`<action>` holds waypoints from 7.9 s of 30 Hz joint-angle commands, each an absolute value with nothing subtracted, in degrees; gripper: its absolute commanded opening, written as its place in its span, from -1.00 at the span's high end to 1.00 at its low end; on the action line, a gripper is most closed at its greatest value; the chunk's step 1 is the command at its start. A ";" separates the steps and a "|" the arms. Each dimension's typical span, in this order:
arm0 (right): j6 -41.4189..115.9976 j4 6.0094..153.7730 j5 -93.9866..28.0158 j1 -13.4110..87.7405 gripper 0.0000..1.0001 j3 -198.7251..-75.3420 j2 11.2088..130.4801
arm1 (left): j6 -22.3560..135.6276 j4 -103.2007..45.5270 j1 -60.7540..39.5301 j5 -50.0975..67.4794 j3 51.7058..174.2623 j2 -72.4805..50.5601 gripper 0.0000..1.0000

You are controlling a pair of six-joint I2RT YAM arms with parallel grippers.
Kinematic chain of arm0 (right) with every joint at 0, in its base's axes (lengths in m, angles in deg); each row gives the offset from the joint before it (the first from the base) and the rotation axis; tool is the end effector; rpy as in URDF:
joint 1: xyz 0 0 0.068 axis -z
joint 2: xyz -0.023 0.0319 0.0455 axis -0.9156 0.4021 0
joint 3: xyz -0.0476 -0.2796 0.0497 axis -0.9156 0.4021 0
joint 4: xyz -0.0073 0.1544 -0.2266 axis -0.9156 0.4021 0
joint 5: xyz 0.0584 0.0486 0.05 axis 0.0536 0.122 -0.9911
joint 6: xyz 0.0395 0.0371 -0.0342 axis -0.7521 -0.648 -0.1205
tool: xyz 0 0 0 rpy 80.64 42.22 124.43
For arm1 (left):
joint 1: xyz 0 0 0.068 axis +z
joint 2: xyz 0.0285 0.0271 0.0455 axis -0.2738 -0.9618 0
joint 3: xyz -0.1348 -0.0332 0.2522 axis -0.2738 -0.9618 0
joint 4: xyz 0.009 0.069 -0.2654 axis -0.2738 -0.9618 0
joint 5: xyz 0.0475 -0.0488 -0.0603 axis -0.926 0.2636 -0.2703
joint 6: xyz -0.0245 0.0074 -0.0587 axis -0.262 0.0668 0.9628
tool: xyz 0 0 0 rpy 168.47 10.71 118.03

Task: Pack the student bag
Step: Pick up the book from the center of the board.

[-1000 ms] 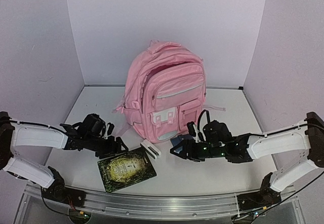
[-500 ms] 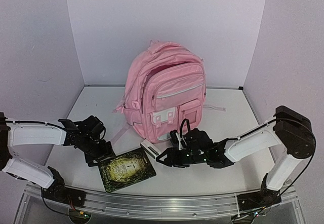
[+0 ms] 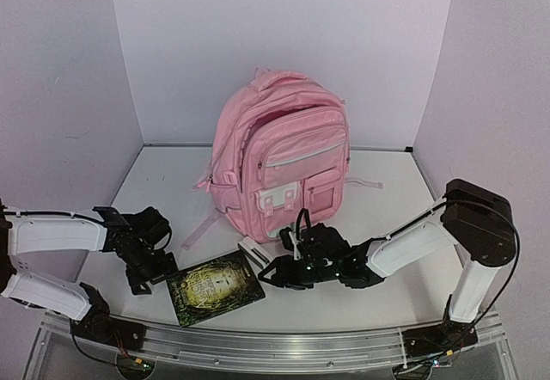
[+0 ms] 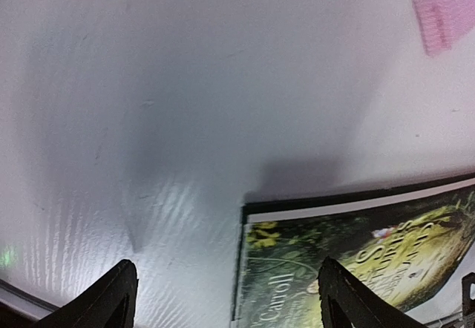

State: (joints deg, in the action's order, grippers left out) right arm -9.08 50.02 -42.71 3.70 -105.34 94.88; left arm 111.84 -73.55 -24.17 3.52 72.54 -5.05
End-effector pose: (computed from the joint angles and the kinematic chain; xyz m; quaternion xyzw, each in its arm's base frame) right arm 0.1588 0.3381 0.1215 -0.1439 0.8553 0.4767 0.1433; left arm 0.1391 -0.1205 0.1425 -0.2280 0.9697 -0.0833 0.0284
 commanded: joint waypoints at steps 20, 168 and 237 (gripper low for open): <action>-11.12 44.96 -47.17 3.16 0.21 -109.59 101.86 | 113.60 -50.60 -23.14 11.87 61.42 8.32 0.09; 37.48 102.66 -34.30 0.99 1.00 -137.40 76.78 | 70.72 -8.46 -26.28 48.76 71.71 -7.45 0.22; 13.50 53.81 -72.50 14.79 0.84 -108.86 77.19 | 66.72 -15.66 -27.27 45.22 69.65 0.51 0.87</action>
